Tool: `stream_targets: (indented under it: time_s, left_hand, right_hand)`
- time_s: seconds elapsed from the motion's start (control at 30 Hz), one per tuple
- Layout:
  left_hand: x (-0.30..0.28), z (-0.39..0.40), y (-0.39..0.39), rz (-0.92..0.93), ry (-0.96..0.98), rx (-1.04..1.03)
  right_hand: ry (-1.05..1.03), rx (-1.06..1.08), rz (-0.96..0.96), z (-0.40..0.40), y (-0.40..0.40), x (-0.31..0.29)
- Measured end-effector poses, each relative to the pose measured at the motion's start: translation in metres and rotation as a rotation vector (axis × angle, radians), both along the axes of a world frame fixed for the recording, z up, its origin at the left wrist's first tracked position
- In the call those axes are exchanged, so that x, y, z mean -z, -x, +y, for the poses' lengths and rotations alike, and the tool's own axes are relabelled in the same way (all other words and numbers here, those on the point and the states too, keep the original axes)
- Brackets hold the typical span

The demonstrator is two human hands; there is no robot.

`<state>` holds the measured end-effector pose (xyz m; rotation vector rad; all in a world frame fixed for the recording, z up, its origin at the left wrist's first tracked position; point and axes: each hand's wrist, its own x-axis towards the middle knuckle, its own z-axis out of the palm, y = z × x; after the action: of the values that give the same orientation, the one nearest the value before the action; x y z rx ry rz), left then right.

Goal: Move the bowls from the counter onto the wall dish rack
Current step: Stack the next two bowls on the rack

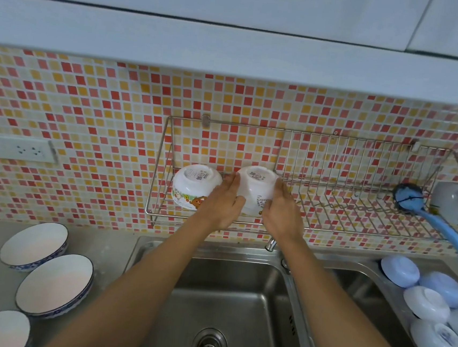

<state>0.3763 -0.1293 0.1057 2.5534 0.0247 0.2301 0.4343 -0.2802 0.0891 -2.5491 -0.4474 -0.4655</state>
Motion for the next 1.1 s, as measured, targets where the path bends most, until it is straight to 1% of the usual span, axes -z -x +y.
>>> stream_targets:
  time_s: [0.07, 0.13, 0.2, 0.33, 0.53, 0.63, 0.77, 0.87, 0.97, 1.03, 1.1]
  left_hand:
    - [0.001, 0.016, 0.009, -0.08, -0.116, -0.106]
    - [0.006, 0.034, 0.019, -0.071, -0.239, -0.209]
    - [0.012, 0.05, 0.03, -0.03, -0.303, -0.251]
    - [0.019, 0.064, 0.038, 0.055, -0.294, -0.199]
    - [0.021, 0.066, 0.039, 0.054, -0.306, -0.191]
    - [0.018, 0.061, 0.048, -0.002, -0.283, -0.201]
    - [0.004, 0.056, 0.087, -0.192, -0.186, -0.24]
    - [0.004, 0.063, 0.136, -0.323, -0.134, -0.345]
    - [0.019, 0.08, 0.19, -0.347, -0.086, -0.48]
    - [0.035, 0.101, 0.226, -0.317, -0.072, -0.585]
    - [0.056, 0.129, 0.263, -0.265, -0.064, -0.686]
  right_hand:
    - [0.01, -0.031, -0.029, -0.001, 0.002, 0.0]
    - [0.125, -0.102, -0.069, -0.003, 0.005, 0.002]
    - [0.258, -0.154, -0.094, -0.004, 0.006, 0.004]
    - [0.343, -0.155, -0.065, -0.004, 0.003, 0.005]
    - [0.337, -0.154, -0.057, -0.002, 0.002, 0.007]
    - [0.241, -0.18, -0.081, -0.005, 0.001, 0.003]
    - [-0.154, -0.214, -0.128, 0.002, 0.027, -0.002]
    - [-0.339, -0.333, -0.245, 0.03, 0.069, 0.01]
    - [-0.413, -0.542, -0.25, 0.072, 0.116, 0.031]
    - [-0.407, -0.688, -0.211, 0.105, 0.148, 0.049]
    - [-0.364, -0.808, -0.129, 0.137, 0.181, 0.069]
